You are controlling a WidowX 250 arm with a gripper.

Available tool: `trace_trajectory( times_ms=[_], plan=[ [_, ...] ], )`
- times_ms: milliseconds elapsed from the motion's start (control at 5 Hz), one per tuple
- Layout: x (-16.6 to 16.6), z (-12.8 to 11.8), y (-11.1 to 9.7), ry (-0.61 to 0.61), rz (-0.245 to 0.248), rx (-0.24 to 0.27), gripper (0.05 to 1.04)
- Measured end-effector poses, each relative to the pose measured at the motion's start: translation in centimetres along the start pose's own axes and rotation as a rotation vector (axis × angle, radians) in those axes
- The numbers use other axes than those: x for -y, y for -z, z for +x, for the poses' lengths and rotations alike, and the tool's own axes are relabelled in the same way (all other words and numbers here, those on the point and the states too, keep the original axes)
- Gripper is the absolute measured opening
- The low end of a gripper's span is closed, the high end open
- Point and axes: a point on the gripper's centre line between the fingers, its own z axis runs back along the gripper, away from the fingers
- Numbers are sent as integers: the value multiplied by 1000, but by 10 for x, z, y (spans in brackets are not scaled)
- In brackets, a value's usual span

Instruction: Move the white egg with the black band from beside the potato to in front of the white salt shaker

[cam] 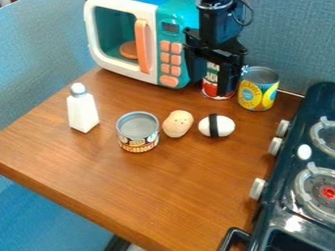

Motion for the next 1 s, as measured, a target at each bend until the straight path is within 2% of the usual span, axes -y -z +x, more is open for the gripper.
trace_trajectory(
  times_ms=[200,400,600,800,1000],
  plan=[
    [0,-4,16,2,-10,-45,1001],
    [-4,-1,27,132,-3,-55,1001],
    [-10,7,51,232,2,-99,1001],
    [-8,8,71,266,-28,-124,1001],
    [-7,17,81,281,-41,-125,1001]
  ],
)
